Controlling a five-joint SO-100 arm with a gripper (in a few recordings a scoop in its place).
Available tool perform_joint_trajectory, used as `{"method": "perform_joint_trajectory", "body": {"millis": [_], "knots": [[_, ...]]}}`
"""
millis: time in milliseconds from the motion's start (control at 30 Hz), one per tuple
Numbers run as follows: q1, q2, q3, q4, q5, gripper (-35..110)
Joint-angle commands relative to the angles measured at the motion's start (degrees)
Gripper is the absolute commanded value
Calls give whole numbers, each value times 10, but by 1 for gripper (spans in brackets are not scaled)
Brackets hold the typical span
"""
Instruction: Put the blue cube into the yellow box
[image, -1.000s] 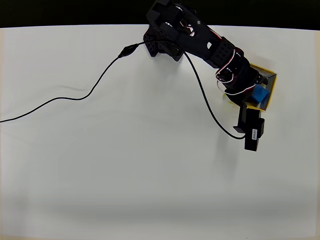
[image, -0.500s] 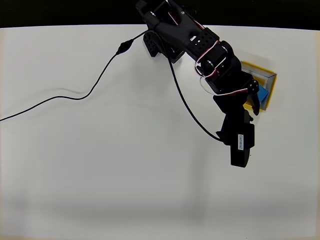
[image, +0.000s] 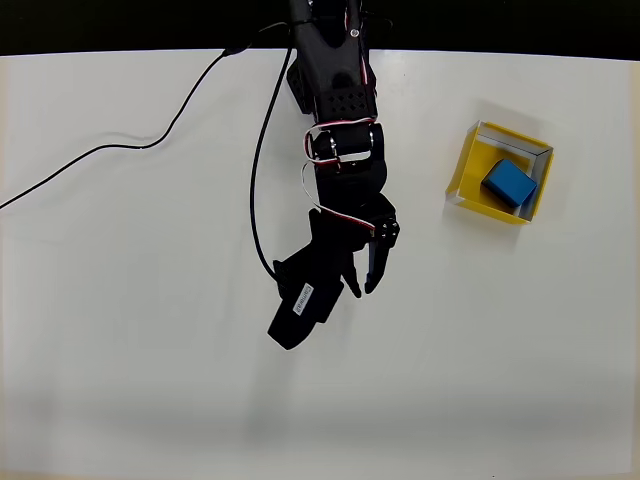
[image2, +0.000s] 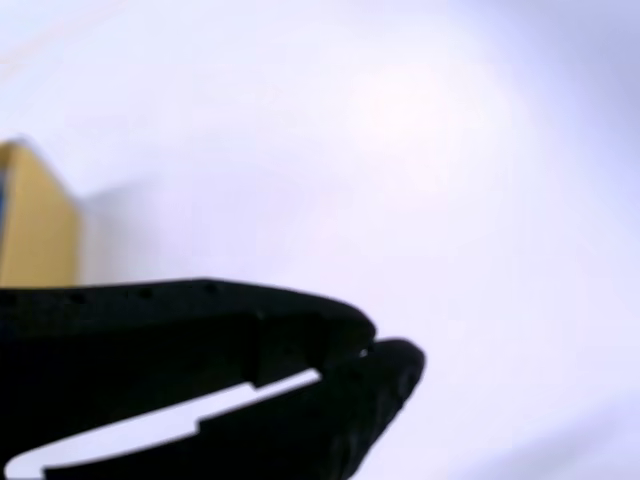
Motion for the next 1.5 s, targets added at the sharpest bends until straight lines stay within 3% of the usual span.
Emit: {"method": "perform_joint_trajectory", "body": {"millis": [0,167,467,867,1133,1467], "knots": [[52,89,50,-24,-9,0],[97,173,162,-13,-9,0],[110,303,243,160,4,0],[78,468,355,313,18,0],[82,485,379,433,4,0],[98,485,379,456,46,1]]}}
